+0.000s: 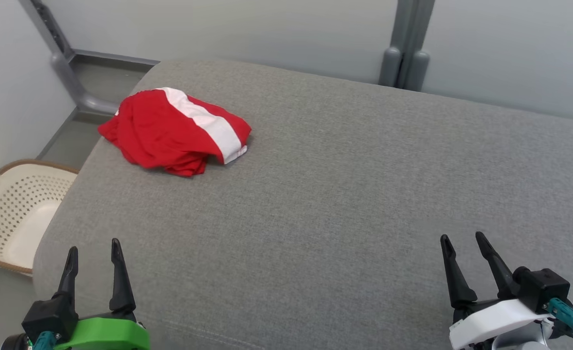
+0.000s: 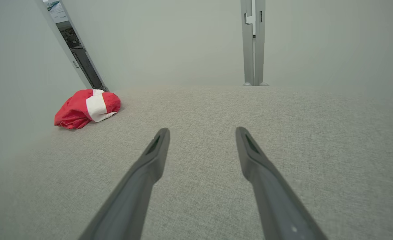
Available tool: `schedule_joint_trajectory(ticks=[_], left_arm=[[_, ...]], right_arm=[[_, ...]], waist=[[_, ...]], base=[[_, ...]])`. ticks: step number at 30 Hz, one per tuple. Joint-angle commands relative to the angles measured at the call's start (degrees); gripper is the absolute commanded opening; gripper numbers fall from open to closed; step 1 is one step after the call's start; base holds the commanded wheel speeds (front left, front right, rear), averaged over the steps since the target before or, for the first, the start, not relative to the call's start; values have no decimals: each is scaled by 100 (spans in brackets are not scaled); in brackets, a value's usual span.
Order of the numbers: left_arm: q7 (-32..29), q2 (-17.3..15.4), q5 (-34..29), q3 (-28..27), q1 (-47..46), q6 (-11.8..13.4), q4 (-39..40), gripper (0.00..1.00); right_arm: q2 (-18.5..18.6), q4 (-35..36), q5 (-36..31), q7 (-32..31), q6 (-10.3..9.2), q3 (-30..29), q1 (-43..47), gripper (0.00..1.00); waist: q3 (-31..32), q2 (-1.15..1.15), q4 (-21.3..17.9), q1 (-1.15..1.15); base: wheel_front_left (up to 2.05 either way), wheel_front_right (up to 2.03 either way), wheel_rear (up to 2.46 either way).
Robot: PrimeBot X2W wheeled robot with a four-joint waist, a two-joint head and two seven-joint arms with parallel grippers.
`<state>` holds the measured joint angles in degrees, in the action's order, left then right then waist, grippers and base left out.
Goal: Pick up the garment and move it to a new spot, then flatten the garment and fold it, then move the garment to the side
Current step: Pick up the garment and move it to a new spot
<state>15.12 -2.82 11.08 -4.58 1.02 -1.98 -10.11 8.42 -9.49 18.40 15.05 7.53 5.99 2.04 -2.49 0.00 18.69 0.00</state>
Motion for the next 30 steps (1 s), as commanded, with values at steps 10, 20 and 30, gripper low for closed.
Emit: schedule_joint_trajectory(ticks=[10, 20, 30], left_arm=[[2, -14, 72, -97, 145, 52, 50, 100], [2, -14, 177, -132, 230, 123, 133, 100], [2, -14, 203, -129, 145, 153, 98, 100]], right_arm=[[27, -11, -7, 18, -8, 73, -49, 100], [104, -45, -9, 18, -8, 192, -150, 100], [124, -68, 33, 18, -8, 208, -124, 100]], waist=[[-91, 0, 1004, 0], [-176, 0, 1180, 0], [-161, 0, 1071, 0]], base=[[0, 0, 0], [0, 0, 0], [0, 0, 0]])
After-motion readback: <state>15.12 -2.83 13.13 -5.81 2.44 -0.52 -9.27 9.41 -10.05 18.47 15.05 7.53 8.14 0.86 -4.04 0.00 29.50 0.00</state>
